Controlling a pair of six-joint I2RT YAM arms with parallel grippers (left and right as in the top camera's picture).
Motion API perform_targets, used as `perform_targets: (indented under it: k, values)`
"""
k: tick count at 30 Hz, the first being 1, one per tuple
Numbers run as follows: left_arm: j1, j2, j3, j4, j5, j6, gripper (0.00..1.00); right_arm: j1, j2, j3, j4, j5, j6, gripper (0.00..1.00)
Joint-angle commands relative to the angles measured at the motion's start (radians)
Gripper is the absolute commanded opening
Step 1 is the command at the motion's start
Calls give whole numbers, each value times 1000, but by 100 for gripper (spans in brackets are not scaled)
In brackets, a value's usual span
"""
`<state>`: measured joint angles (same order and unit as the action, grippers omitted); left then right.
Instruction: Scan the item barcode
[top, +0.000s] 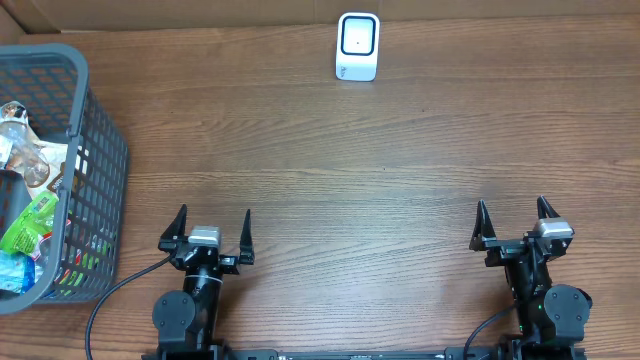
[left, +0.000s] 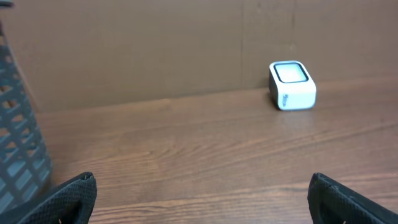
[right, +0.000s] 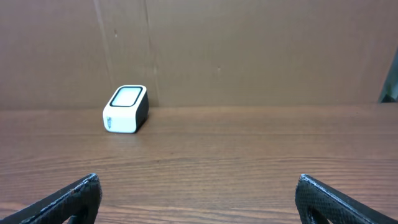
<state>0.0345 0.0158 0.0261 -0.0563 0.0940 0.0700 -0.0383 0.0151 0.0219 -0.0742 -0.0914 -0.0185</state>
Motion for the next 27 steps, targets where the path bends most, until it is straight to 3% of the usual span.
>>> perform_targets:
  k: [1,13,20,27]
  values:
    - [5,-10,53,6,-53,-62,100,4,-1,64,8,11,5,100]
    - [5,72,228,0,-82,-116,100,4,78,269,5,-19,24,100]
    - [5,319,439,-51,-39,-107,100,4,286,500,-82,-95,23,100]
    - [5,664,832,-260,39,-39,100,4,570,811,-309,-126,23,100]
